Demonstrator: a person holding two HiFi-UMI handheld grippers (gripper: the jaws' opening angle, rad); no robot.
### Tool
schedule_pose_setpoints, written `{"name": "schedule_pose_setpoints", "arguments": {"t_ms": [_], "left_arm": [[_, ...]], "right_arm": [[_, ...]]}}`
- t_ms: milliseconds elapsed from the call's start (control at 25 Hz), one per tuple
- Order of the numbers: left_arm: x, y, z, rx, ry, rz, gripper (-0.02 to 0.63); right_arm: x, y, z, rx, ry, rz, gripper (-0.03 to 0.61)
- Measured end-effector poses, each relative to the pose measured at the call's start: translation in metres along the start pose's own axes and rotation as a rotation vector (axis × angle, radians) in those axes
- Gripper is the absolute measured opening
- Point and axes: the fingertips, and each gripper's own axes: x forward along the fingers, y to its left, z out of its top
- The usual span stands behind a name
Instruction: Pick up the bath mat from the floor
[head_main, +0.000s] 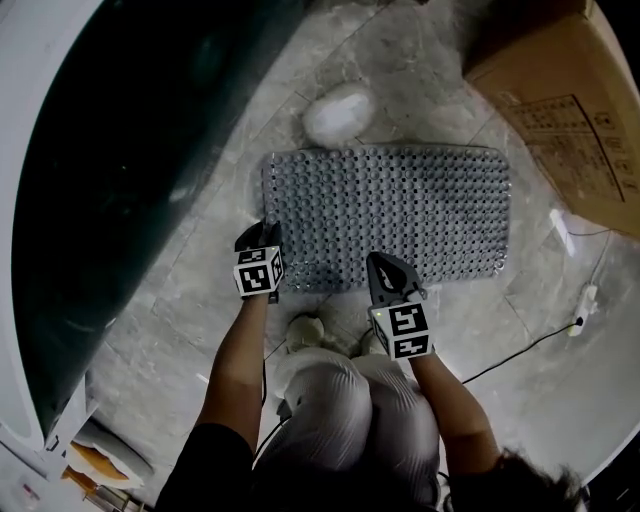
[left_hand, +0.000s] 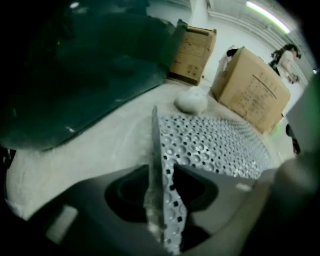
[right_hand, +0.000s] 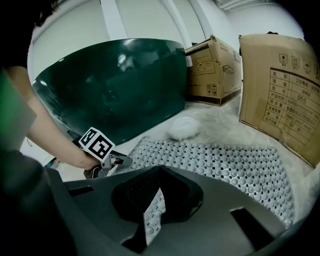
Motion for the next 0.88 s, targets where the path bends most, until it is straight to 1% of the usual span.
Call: {"name": "schedule_pose_setpoints", "arguments": {"t_ms": [160,320,400,480,560,640,720,880], "left_arm": [[0.011,0.003,-0.007,-0.003,0.008,0.008,0.155],[0.017,0.003,-0.011,-0.017,0.009,-0.002,0.145],[0.021,0.001,-0.012,-0.013,0.016,-0.014,0.129],[0.023,-0.001,-0.013,-0.019,0.026,-0.026,0.095],[0.023,0.0,-0.012,-0.05,0.031,-0.032,0.082],[0.019,0.001,-0.011,-0.072,0.036,-0.031,0.046],[0.012,-0.002,-0.006,-0.042,0.043,-0.028,0.027],[-0.014,-0.017,0.008,0.075,0.047,-0.027,0.018]], "right_arm": [[0.003,-0.003,-0.004,-0.006,-0.002,0.007,-0.002],[0.002,-0.005,-0.006,-0.001,-0.007,0.006,-0.002],[0.002,-0.005,-0.008,0.0,-0.007,0.007,-0.002],[0.002,-0.004,-0.009,0.0,-0.006,0.007,-0.002],[0.001,-0.004,-0.01,0.001,-0.004,0.005,-0.002],[-0.001,-0.004,-0.009,0.006,-0.004,0.0,-0.002],[-0.006,-0.005,-0.006,0.012,-0.002,-0.01,-0.002],[-0.022,0.001,0.004,0.034,0.01,-0.023,-0.002]]}}
